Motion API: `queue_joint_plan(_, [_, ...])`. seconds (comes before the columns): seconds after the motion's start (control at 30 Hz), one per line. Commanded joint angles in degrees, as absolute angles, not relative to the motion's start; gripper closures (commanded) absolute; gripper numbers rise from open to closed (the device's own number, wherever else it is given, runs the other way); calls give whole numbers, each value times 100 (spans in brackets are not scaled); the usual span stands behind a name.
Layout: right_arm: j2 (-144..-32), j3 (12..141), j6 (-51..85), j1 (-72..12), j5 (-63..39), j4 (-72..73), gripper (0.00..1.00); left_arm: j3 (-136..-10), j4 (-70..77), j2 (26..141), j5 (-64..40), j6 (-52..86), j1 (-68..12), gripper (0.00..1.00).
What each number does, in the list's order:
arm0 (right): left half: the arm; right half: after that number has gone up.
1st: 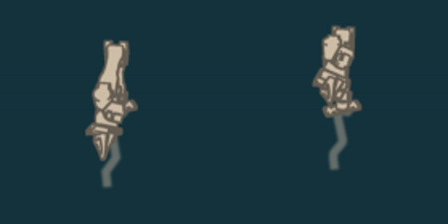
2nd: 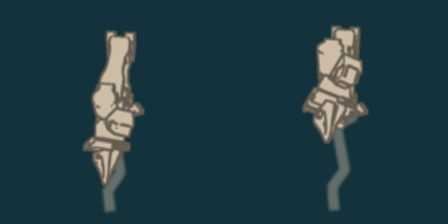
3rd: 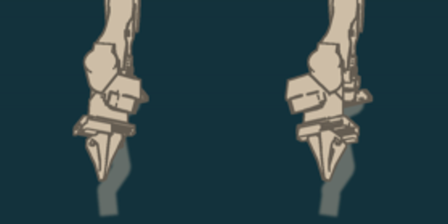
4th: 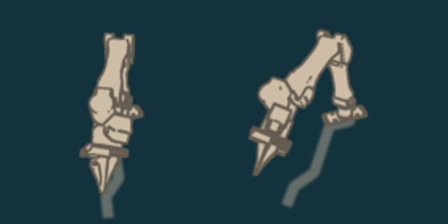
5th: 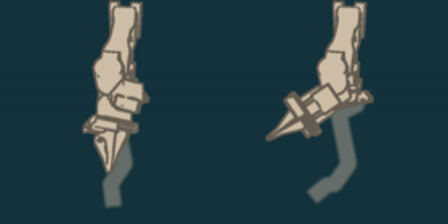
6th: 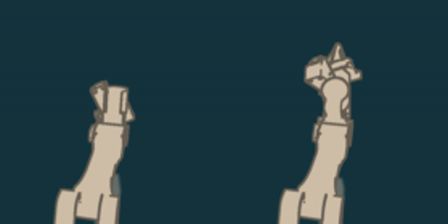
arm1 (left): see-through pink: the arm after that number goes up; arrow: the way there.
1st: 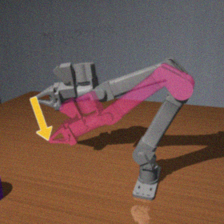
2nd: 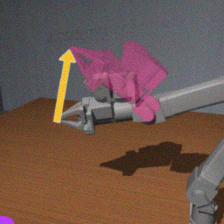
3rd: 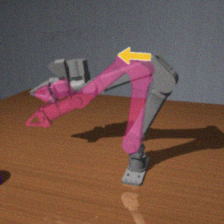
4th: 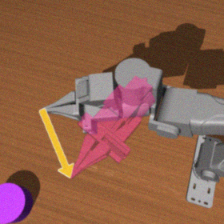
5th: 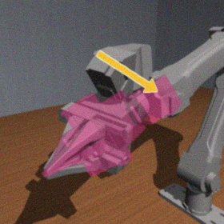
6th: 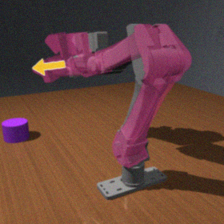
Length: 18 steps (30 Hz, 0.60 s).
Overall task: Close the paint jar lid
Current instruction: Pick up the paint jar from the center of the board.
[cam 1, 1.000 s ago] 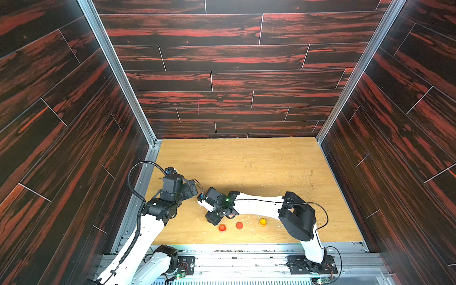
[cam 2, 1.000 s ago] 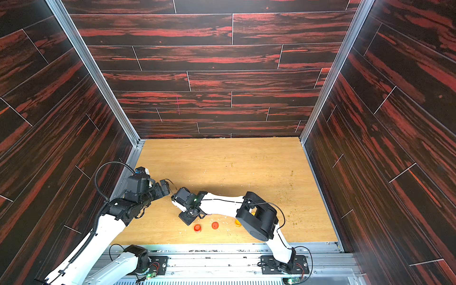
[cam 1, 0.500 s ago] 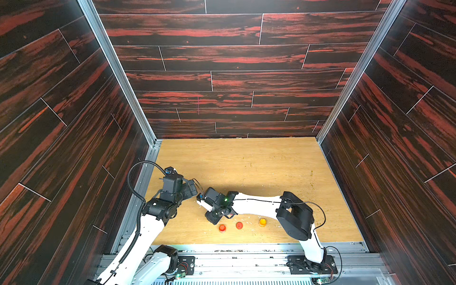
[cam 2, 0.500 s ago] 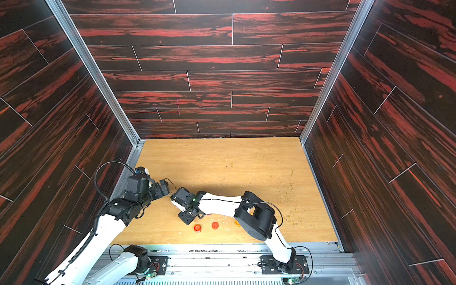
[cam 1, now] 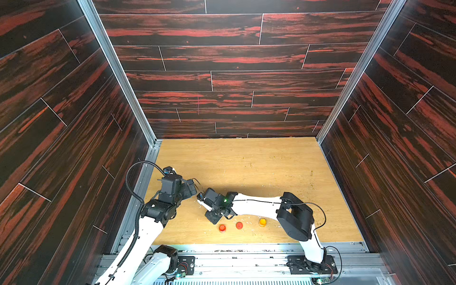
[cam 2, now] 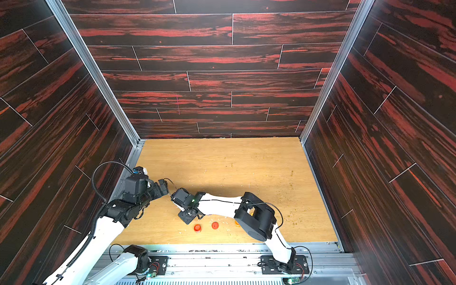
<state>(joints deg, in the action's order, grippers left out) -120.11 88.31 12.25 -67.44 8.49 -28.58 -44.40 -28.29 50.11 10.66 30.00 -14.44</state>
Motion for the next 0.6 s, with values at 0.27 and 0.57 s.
queue_joint_plan(0.27, [-11079,8409,1603,-6220,1239,-3159,70,-4289,-1722,4634,902,3154,-1456,0])
queue_joint_plan(0.57, [-10345,8395,1503,-5218,746,-3514,70,-3999,1069,5313,-892,3035,-1450,0])
